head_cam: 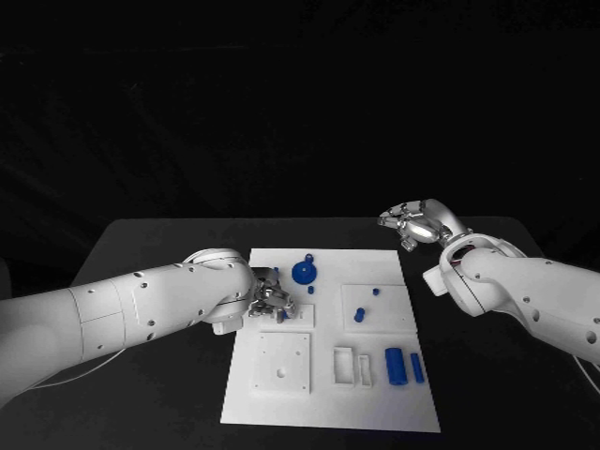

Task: Assemble the parts on the task board

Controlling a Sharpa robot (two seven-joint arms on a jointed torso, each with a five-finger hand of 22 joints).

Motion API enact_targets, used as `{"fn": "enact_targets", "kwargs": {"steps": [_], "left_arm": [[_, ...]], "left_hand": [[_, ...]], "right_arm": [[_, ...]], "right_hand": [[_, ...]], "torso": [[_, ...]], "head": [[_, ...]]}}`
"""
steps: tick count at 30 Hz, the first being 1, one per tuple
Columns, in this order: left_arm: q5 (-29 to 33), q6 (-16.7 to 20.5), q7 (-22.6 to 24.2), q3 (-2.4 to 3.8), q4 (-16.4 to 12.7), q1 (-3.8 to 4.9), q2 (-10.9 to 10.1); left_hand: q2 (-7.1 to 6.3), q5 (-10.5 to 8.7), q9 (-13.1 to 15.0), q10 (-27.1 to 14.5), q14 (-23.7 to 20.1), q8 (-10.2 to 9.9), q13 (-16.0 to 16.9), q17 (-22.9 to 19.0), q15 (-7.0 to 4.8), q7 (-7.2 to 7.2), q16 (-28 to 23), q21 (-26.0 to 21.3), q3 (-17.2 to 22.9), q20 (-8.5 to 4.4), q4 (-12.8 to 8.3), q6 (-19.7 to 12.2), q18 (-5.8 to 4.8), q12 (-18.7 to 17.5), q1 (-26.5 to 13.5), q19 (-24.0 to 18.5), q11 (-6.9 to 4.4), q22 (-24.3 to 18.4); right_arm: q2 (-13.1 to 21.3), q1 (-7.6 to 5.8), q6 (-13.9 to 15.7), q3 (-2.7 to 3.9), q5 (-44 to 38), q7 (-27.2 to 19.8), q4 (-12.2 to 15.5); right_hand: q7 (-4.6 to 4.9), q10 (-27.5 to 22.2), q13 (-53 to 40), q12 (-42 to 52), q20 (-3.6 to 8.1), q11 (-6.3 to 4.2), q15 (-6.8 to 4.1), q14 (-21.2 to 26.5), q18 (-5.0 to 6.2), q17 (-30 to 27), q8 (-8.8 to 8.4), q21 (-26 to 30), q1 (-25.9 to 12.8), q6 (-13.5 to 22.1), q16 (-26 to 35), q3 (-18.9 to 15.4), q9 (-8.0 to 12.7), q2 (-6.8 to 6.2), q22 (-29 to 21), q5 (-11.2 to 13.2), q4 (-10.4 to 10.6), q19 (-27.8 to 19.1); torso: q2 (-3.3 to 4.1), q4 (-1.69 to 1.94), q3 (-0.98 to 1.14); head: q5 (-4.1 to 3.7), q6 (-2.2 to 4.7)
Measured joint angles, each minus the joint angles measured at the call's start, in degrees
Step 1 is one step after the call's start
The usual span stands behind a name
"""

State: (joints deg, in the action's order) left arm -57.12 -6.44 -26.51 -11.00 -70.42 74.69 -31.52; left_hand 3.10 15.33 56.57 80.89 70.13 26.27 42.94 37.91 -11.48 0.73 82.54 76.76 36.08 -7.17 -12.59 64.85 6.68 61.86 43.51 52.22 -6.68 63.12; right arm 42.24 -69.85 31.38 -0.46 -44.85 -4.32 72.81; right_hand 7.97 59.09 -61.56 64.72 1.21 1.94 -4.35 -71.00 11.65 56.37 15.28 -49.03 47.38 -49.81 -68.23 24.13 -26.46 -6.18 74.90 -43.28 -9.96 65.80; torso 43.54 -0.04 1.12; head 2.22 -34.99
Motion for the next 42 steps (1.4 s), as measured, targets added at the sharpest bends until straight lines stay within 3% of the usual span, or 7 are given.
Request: {"fn": "enact_targets", "kwargs": {"steps": [5, 8, 18, 25, 32, 36, 42], "left_arm": [[0.0, -0.1, 0.0, 0.01, 0.1, 0.03, 0.1], [0.0, 0.0, 0.0, -0.04, 0.2, -0.01, 0.1], [-0.1, 0.5, -0.2, -0.08, 0.2, -0.07, -0.3], [-0.1, 1.2, -0.2, -0.06, 0.0, -0.08, -0.7], [-0.1, 1.9, -0.2, 0.02, -0.4, -0.09, -1.3], [0.1, 2.2, -0.2, 1.17, -0.4, -0.13, -1.4], [0.7, 2.5, -0.1, 1.49, -0.5, -0.09, -1.5]], "left_hand": [[-1.21, -10.02, 0.7, 0.0, 0.0, -1.5, -0.3, -0.3, -0.04, 0.01, 0.0, 0.0, 1.8, 0.00, 1.6, 0.0, 0.00, 0.0, 0.4, 0.0, -0.05, -0.2], [-3.76, -12.02, 0.7, 0.1, 0.3, -2.4, -0.4, -0.4, -0.27, 0.08, 0.0, 0.0, 2.7, 0.00, 1.8, 0.2, 0.00, 0.0, -0.5, 0.0, -0.11, -0.2], [-10.62, -12.34, 0.1, -0.8, 0.7, -4.0, -0.6, -0.5, -1.46, -2.49, 0.0, 0.0, 2.0, 0.00, 5.7, 3.3, 0.00, 0.0, -2.3, 0.0, -0.98, -0.4], [-12.57, -12.33, 0.1, -0.9, 0.7, -4.6, -0.6, -0.6, -1.47, -2.49, 0.0, 0.0, 2.1, 0.00, 7.2, 3.3, 0.00, -0.2, -2.3, 0.0, -0.99, -0.5], [-12.12, -12.33, 0.3, -0.8, 0.7, -5.2, -0.6, -0.6, -1.47, -2.48, 0.0, 0.0, -3.8, 0.00, 6.4, 3.3, 0.56, -0.2, -4.3, 0.0, -1.00, -0.5], [-13.39, -12.32, 0.3, -0.8, 0.7, -5.5, -0.6, -0.6, -1.47, -2.48, 0.0, 0.0, -4.1, 0.00, 7.5, 3.3, 0.91, -0.2, -5.4, 0.0, -1.00, -0.7], [-14.50, -12.29, 0.4, -0.8, 0.7, -5.9, -0.6, -0.6, -1.50, -2.48, 0.0, 0.0, -5.3, 0.00, 8.2, 3.3, 0.90, -0.2, -6.0, 0.0, -1.01, -0.7]], "right_arm": [[0.0, 0.00, 0.0, 0.00, 0.0, 0.0, 0.0], [0.0, 0.00, 0.0, 0.00, 0.0, 0.0, 0.1], [0.1, 0.00, 0.0, 0.00, 0.0, 0.0, 0.0], [0.1, 0.00, 0.0, 0.00, 0.0, 0.0, 0.0], [0.0, 0.00, 0.0, 0.00, 0.0, 0.0, -0.2], [0.0, 0.00, 0.0, 0.00, 0.0, 0.0, -0.3], [0.0, 0.00, 0.0, 0.00, 0.0, 0.0, -0.4]], "right_hand": [[0.00, 0.0, 0.0, 0.0, 0.00, 0.00, 0.00, 0.0, 0.00, 0.0, 0.00, 0.0, 0.0, 0.0, 0.0, 0.0, 0.0, 0.00, 0.0, 0.0, 0.0, 0.0], [-0.01, 0.0, 0.0, 0.0, 0.00, 0.00, 0.00, 0.0, 0.00, 0.0, 0.00, 0.0, 0.0, 0.0, 0.0, 0.0, 0.0, 0.00, 0.0, 0.0, 0.0, 0.0], [-0.01, 0.0, 0.1, 0.0, 0.00, 0.01, 0.07, 0.1, 0.00, 0.0, 0.00, 0.0, 0.0, 0.0, 0.0, 0.0, 0.0, 0.00, 0.0, 0.0, 0.0, 0.0], [-0.02, 0.0, 0.1, 0.0, 0.00, 0.01, 0.08, 0.1, 0.01, 0.0, 0.00, 0.0, 0.0, 0.0, 0.0, 0.0, 0.0, 0.00, 0.0, 0.0, 0.0, 0.0], [-0.11, 0.0, 0.0, 0.0, 0.00, 0.01, 0.08, 0.1, 0.00, 0.0, 0.00, 0.0, 0.0, 0.1, 0.0, 0.0, 0.0, 0.00, 0.0, -0.2, 0.0, 0.0], [-0.11, 0.0, 0.1, 0.0, 0.00, 0.01, -0.05, -0.1, 0.00, 0.0, 0.00, 0.0, 0.0, 0.1, 0.0, 0.0, 0.0, 0.00, 0.0, -0.2, 0.0, 0.0], [-0.12, 0.0, 0.1, 0.0, 0.00, 0.01, -0.08, -0.1, 0.00, 0.0, 0.00, 0.0, 0.0, 0.1, 0.0, 0.0, 0.0, 0.00, 0.0, -0.2, 0.0, 0.0]], "torso": [[-0.01, -0.02, 0.00], [-0.01, -0.01, -0.01], [-0.02, 0.01, -0.03], [-0.02, 0.02, -0.03], [-0.04, 0.02, -0.07], [-0.05, 0.02, -0.07], [-0.05, 0.05, -0.07]], "head": [[-0.07, 0.03], [-0.09, 0.03], [-0.15, 0.12], [-0.15, 0.14], [-0.12, 0.27], [-0.12, 0.33], [-0.07, 0.53]]}}
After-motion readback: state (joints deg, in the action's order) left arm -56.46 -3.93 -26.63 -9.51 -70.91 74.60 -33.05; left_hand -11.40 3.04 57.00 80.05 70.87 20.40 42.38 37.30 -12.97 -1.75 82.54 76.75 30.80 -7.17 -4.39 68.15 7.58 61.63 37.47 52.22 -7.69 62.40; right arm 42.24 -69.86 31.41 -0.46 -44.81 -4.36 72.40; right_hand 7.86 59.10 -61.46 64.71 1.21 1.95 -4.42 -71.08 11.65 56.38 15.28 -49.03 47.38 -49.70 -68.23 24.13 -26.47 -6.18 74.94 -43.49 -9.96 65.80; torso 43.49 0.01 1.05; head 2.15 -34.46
